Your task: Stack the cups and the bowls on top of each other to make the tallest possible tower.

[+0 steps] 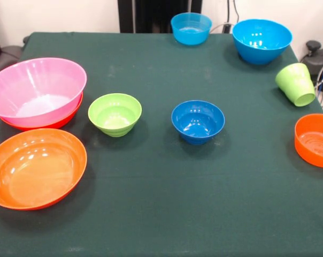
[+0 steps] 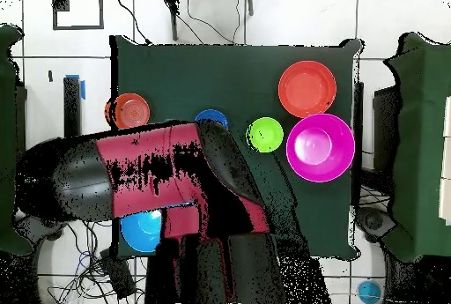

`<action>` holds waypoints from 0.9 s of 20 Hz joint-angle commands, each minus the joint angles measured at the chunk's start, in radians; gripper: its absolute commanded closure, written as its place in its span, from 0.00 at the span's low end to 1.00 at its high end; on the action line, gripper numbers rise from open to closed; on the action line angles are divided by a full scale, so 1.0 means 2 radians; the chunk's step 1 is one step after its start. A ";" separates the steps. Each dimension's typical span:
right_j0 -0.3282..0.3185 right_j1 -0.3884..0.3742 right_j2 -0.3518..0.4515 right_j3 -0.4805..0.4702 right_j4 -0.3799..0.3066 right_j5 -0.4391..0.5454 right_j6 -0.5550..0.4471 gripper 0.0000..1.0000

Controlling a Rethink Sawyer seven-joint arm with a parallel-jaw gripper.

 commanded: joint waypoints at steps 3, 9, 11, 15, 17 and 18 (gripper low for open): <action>0.008 0.048 -0.004 0.067 -0.028 -0.086 0.004 0.00; 0.027 0.085 -0.020 0.067 -0.044 -0.134 0.049 0.00; 0.032 0.097 -0.028 0.068 -0.051 -0.142 0.052 0.00; 0.037 0.112 -0.045 0.073 -0.063 -0.175 0.051 0.00; 0.035 0.121 -0.043 0.074 -0.065 -0.192 0.037 0.00; 0.037 0.127 -0.044 0.070 -0.068 -0.197 0.036 0.00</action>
